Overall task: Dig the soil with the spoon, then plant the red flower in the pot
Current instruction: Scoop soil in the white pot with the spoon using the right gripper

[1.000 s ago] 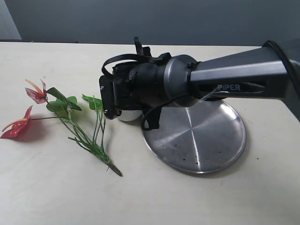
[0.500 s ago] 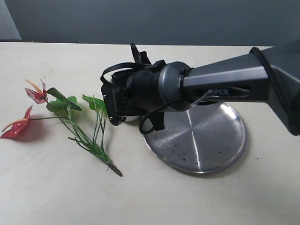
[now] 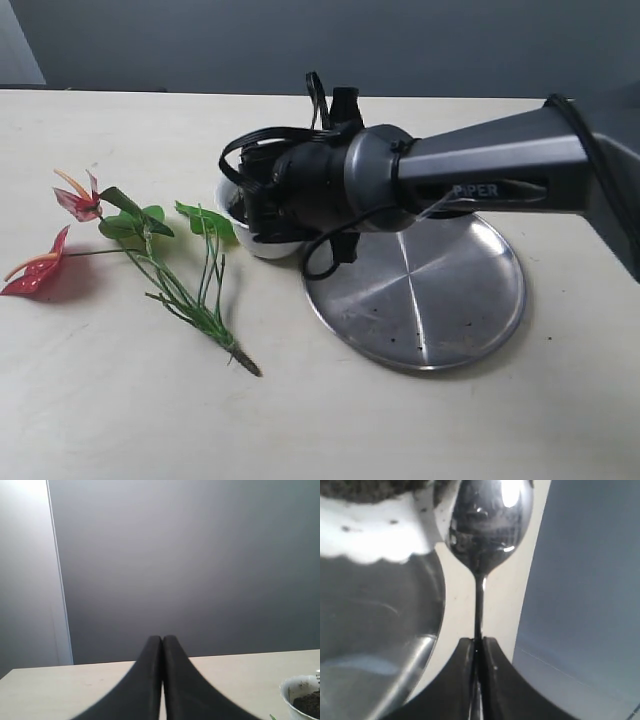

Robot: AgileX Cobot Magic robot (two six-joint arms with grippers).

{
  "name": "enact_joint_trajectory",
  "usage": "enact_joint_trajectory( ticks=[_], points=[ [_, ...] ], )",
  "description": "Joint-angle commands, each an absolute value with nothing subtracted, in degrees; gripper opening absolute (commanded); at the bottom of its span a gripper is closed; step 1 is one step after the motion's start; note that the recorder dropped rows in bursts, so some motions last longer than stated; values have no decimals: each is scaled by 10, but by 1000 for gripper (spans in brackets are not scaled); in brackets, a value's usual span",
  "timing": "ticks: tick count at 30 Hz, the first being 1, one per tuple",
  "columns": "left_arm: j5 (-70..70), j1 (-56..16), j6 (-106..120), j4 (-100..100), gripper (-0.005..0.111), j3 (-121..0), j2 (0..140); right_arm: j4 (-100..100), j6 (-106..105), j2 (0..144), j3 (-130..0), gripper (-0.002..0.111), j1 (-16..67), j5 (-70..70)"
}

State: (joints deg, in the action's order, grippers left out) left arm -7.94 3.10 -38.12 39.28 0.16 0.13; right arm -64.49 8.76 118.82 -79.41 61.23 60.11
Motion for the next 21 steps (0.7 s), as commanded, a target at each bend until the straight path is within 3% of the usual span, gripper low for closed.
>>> enact_joint_trajectory(
  ticks=[1,8,16,21],
  points=[
    [-86,27,-384,389,0,0,0,-634,119,1154,-797,-1,611,557],
    [-86,27,-384,389,0,0,0,-524,-115,1160,-797,-1,611,520],
    [-86,27,-384,389,0,0,0,-560,-63,1185,-797,-1,611,507],
    [-86,27,-384,389,0,0,0,-623,79,1178,-797,-1,599,614]
  ],
)
